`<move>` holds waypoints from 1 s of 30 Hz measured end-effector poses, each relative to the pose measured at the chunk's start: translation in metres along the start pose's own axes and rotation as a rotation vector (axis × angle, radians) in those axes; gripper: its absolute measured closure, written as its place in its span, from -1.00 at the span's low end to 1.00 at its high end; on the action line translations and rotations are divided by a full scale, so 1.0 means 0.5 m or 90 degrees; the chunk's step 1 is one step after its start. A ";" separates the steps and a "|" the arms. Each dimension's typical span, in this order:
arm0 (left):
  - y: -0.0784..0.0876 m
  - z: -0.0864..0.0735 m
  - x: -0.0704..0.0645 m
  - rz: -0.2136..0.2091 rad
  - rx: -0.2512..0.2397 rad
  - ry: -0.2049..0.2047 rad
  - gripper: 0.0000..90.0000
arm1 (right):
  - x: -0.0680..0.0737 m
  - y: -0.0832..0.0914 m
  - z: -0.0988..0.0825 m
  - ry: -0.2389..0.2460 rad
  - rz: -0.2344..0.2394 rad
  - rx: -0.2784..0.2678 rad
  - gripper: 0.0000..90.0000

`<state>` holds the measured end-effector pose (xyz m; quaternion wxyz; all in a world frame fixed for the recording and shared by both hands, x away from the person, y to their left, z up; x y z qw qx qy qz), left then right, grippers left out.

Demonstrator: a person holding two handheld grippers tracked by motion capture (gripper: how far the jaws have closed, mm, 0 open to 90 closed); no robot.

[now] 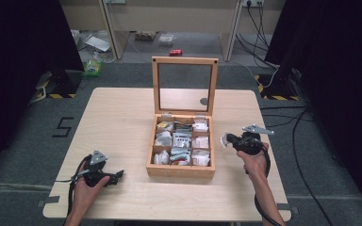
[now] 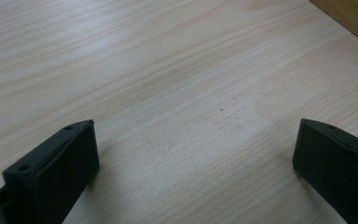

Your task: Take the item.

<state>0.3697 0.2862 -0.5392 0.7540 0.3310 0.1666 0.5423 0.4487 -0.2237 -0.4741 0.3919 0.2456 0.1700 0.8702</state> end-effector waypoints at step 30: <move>0.000 0.000 0.000 0.000 0.000 0.000 -1.00 | 0.009 -0.036 -0.026 0.006 0.009 0.042 0.91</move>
Point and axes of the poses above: each handheld gripper's, and its own axes: y roughly backward along the jaws, z roughly out of its top, x roughly to its left, the point moved 2 cm from there along -y, roughly forward along the jaws, and after that the axes turned 11 degrees about z, right-handed, at the moved point
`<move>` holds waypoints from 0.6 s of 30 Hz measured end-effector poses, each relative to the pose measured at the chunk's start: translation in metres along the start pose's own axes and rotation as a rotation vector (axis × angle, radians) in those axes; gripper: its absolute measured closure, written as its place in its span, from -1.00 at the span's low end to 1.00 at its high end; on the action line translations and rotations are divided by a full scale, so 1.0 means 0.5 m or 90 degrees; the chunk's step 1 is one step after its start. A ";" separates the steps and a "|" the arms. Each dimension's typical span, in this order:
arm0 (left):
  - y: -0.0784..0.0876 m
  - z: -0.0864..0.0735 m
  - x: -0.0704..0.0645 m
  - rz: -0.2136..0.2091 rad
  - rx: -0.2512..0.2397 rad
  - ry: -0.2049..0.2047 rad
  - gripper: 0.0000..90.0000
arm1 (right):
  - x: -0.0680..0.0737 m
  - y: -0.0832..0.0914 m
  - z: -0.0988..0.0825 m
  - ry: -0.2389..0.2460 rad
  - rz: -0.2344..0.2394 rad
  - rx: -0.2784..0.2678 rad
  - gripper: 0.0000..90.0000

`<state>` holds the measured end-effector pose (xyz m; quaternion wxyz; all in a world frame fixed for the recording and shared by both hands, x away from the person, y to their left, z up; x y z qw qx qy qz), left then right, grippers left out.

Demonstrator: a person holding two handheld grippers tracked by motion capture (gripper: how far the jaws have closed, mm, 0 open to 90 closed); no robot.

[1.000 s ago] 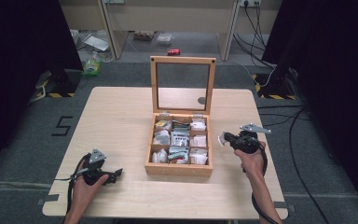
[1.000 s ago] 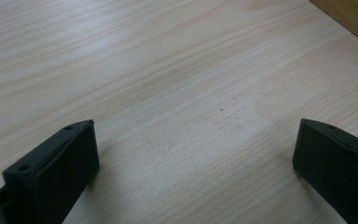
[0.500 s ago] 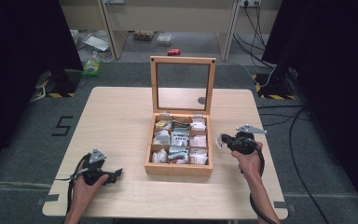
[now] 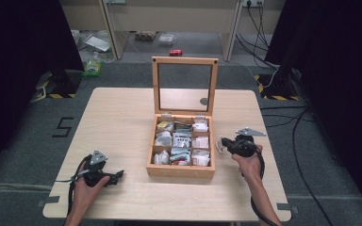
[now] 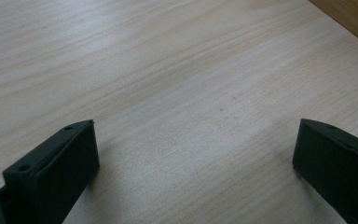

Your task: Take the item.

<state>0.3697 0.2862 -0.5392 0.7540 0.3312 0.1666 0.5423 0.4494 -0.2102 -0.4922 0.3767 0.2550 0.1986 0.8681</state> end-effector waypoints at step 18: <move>0.000 0.000 0.000 0.000 0.000 0.000 -1.00 | -0.018 0.004 -0.011 0.027 -0.051 0.043 0.83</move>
Point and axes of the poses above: each handheld gripper's, and its own axes: y roughly backward along the jaws, z roughly out of its top, x roughly to its left, the point moved 2 cm from there along -y, roughly forward along the jaws, and after that the axes turned 11 degrees about z, right-handed, at the moved point
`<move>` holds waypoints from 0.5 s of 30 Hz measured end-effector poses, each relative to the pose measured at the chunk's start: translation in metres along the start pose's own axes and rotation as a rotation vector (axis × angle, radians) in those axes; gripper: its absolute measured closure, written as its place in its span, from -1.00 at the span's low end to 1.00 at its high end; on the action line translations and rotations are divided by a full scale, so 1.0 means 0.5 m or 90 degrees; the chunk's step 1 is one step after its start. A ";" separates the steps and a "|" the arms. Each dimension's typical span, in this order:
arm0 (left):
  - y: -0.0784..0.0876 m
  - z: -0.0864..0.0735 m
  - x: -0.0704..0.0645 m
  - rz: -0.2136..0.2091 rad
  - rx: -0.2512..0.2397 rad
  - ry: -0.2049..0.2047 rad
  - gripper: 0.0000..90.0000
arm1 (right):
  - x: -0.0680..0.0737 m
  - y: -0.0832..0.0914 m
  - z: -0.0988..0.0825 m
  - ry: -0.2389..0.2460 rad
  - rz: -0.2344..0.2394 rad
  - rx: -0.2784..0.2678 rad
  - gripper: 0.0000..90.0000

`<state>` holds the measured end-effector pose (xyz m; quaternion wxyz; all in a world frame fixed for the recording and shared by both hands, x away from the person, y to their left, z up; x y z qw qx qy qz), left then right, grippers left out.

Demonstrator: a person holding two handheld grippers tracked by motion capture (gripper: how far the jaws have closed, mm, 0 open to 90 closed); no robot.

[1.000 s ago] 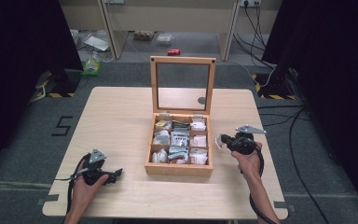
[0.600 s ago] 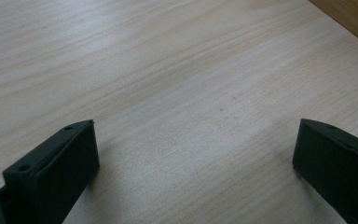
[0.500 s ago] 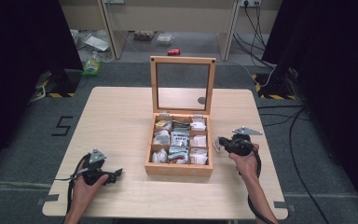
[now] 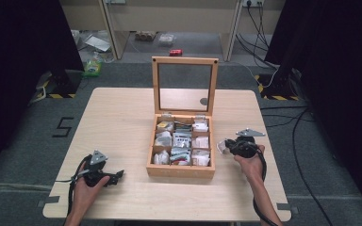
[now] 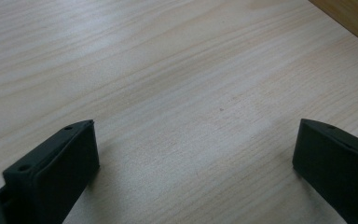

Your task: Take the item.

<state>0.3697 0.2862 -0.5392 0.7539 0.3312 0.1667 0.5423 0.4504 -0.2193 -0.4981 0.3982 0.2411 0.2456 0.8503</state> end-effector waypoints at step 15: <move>0.000 0.000 0.000 0.000 0.000 0.000 -1.00 | 0.000 0.004 0.005 -0.004 -0.009 -0.001 0.48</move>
Point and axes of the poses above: each handheld gripper's, and its own axes: y roughly backward along the jaws, z roughly out of its top, x roughly to its left, the point moved 2 cm from there along -y, roughly forward along the jaws, and after that the axes turned 11 degrees about z, right-handed, at the moved point
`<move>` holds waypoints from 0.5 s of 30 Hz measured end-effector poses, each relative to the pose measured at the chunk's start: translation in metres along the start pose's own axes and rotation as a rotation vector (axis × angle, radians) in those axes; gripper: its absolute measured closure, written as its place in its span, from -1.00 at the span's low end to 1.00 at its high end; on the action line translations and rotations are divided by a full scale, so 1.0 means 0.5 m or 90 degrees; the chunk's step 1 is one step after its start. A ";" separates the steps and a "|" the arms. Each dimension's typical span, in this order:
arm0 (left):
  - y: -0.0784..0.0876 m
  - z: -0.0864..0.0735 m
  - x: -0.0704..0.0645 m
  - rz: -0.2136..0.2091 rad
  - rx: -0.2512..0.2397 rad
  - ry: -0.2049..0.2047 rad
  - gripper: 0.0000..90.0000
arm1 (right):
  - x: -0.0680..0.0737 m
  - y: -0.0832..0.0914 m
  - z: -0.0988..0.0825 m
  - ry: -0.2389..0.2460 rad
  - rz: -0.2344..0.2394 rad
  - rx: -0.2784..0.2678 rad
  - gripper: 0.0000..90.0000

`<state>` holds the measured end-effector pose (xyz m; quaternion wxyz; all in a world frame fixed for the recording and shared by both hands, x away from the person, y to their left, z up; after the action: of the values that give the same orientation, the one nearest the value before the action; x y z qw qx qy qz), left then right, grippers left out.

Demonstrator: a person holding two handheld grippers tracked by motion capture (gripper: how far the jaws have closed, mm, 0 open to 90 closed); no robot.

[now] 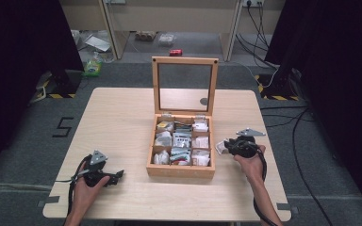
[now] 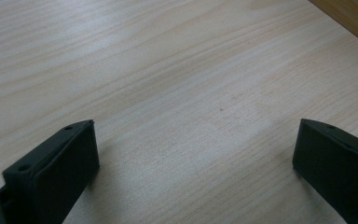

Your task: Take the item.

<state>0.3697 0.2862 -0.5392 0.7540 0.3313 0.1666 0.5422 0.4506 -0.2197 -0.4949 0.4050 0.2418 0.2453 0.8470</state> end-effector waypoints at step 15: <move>0.000 0.000 0.000 0.000 0.000 0.000 -1.00 | -0.008 0.032 0.022 -0.018 -0.005 -0.047 0.16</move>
<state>0.3697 0.2862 -0.5392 0.7540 0.3313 0.1666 0.5423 0.4501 -0.2293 -0.4774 0.4206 0.2379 0.2090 0.8502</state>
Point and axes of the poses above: each handheld gripper's, and its own axes: y roughly backward along the jaws, z roughly out of its top, x roughly to its left, the point moved 2 cm from there along -y, roughly forward along the jaws, and after that the axes turned 11 degrees about z, right-handed, at the moved point
